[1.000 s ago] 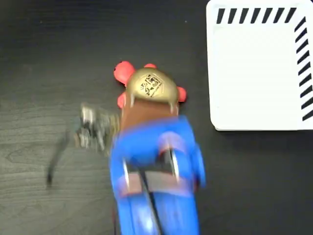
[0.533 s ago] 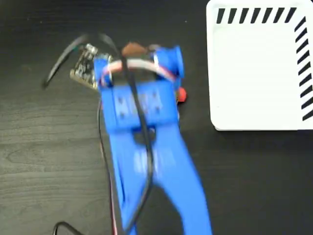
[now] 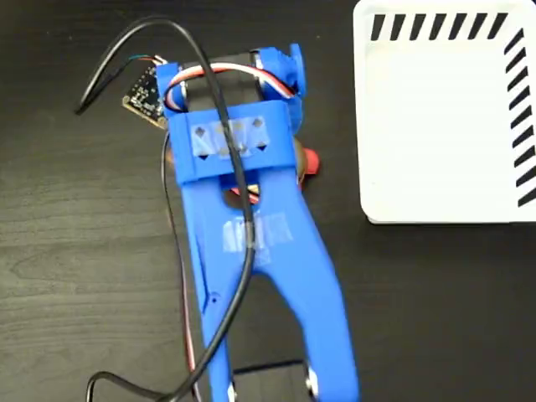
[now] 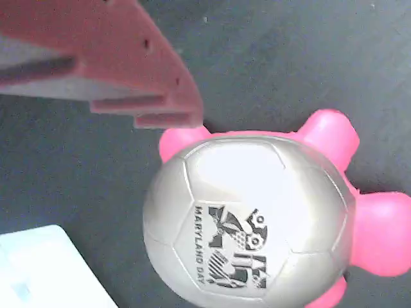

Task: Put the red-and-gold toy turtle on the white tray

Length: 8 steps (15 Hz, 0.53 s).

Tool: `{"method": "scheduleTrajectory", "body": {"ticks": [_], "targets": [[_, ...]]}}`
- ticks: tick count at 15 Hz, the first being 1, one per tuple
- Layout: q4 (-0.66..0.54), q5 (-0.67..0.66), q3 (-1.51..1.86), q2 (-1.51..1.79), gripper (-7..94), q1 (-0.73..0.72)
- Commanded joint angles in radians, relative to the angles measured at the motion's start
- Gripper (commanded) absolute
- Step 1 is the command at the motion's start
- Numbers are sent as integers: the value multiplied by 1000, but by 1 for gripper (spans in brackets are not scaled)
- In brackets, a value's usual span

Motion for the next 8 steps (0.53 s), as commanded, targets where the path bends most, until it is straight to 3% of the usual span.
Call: {"method": "scheduleTrajectory", "body": {"ticks": [1,8], "targets": [[55,2,-72,-14,53,15],[77,-14,-115,-167,61,-11]]}}
